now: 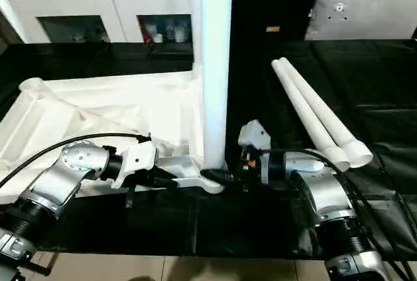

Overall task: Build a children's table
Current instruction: Rotate leg to tighten

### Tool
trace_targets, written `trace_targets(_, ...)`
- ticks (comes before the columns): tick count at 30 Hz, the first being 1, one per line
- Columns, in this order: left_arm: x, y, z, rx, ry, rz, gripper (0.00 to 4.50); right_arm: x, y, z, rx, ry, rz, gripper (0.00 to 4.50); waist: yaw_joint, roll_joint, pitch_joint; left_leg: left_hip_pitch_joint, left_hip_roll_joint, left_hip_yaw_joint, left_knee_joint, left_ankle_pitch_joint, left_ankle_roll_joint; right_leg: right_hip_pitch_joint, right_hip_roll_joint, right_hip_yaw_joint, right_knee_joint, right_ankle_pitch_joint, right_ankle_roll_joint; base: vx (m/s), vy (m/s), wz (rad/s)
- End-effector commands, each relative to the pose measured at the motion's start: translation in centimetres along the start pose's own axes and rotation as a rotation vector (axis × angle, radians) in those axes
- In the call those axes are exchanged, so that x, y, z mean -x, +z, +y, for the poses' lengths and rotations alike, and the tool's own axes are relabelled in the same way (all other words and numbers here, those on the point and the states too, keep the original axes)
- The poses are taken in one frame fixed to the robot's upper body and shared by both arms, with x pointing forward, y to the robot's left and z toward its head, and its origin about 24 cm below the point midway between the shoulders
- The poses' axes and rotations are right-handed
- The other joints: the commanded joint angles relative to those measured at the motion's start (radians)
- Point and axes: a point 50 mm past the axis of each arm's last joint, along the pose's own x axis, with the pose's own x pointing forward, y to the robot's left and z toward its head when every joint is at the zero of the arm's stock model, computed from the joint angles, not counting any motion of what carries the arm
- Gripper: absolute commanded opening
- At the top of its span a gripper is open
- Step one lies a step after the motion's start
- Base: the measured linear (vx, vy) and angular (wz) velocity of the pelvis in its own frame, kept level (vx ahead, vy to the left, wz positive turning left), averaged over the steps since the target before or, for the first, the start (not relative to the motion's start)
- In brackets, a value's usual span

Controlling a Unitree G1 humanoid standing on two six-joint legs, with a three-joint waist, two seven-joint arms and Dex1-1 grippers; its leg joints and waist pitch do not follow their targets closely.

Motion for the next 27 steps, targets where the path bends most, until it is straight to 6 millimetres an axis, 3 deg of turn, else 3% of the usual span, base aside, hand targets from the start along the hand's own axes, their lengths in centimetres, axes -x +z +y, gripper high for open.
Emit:
trace_targets(1,-0.3,-0.9,-0.8,-0.003,-0.078,0.064,0.0,0.0,0.7,-0.1,0.006,0.033,-0.016,3.4,-0.002,-0.019,-0.06,-0.003,0.011,0.013,-0.057,-0.062,0.075,0.058,-0.052,0.023,-0.053,0.013,-0.253,0.0,0.0,0.0)
trace_targets(17,-0.9,-1.3,-1.2,0.022,-0.085,0.041,0.0,-0.3,0.0,0.8,-0.057,0.101,-0.005,2.03,-0.001,-0.026,-0.062,-0.003,0.009,0.014,-0.056,-0.056,0.073,0.059,-0.051,0.022,-0.052,0.008,-0.248,0.0,0.0,0.0)
trace_targets(23,-1.4,-0.1,-0.7,0.091,0.001,-0.046,0.0,-2.1,-0.6,1.8,-0.11,0.037,-0.03,1.97,-0.002,-0.025,-0.06,-0.003,0.01,0.013,-0.058,-0.059,0.066,0.058,-0.051,0.023,-0.054,-0.009,-0.242,0.0,0.0,0.0)
trace_targets(24,-1.9,0.6,-0.5,0.113,0.036,-0.073,0.0,-2.9,-1.0,1.8,-0.127,-0.038,-0.02,1.97,-0.002,-0.022,-0.057,-0.003,0.01,0.013,-0.06,-0.065,0.055,0.056,-0.053,0.024,-0.056,-0.026,-0.241,0.0,0.0,0.0)
trace_targets(27,-2.5,1.1,-0.4,0.142,0.065,-0.09,0.0,-3.7,-1.3,1.6,-0.151,-0.113,-0.009,1.96,-0.016,-0.026,-0.047,0.001,0.007,0.012,-0.072,-0.147,0.018,0.053,-0.053,0.025,-0.073,-0.198,-0.205,0.0,0.0,0.0)
